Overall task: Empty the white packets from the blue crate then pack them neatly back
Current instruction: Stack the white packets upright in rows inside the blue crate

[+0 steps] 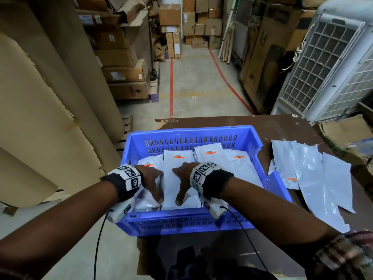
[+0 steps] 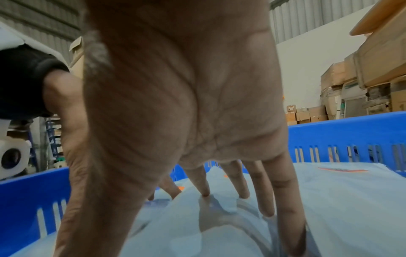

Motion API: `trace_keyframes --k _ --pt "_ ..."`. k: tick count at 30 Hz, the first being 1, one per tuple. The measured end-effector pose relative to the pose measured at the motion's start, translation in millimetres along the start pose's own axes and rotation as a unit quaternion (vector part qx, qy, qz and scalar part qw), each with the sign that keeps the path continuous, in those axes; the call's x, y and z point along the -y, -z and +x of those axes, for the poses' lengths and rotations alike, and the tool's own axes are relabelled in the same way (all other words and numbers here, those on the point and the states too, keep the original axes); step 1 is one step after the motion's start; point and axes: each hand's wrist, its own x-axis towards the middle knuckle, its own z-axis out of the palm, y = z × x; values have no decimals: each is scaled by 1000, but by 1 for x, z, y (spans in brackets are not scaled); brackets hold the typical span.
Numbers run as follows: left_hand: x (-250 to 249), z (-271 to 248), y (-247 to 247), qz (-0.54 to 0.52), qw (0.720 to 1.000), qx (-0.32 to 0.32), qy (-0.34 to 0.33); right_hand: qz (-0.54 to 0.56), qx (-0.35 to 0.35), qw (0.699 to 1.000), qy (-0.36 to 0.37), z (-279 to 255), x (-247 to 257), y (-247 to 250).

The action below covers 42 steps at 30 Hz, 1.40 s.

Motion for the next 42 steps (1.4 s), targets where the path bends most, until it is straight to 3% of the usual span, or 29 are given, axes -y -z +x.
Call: trace_keyframes --k 4,10,13,17,23,28,35,42 --pt "-1 4 9 -23 999 -29 -13 5 -17 1000 2 -3 -1 16" --pt "-21 -10 37 58 995 -67 38 39 -50 998 -16 -21 -31 32" --pt "-33 -10 47 29 993 -115 3 55 -86 994 -30 -32 -53 32" --pt "-60 -7 51 -22 972 -211 -100 82 -120 987 -61 -40 -84 22" --pt "-94 9 54 -66 967 -215 -123 162 -192 965 -76 -66 -141 -2" --pt "-147 19 60 -118 953 -228 -161 216 -229 945 -93 -99 -208 -23" --pt "-252 38 68 -136 931 -269 -204 325 -284 893 -126 -152 -318 -78" --pt "-364 59 75 -157 919 -278 -233 355 -224 893 -164 -181 -407 -149"
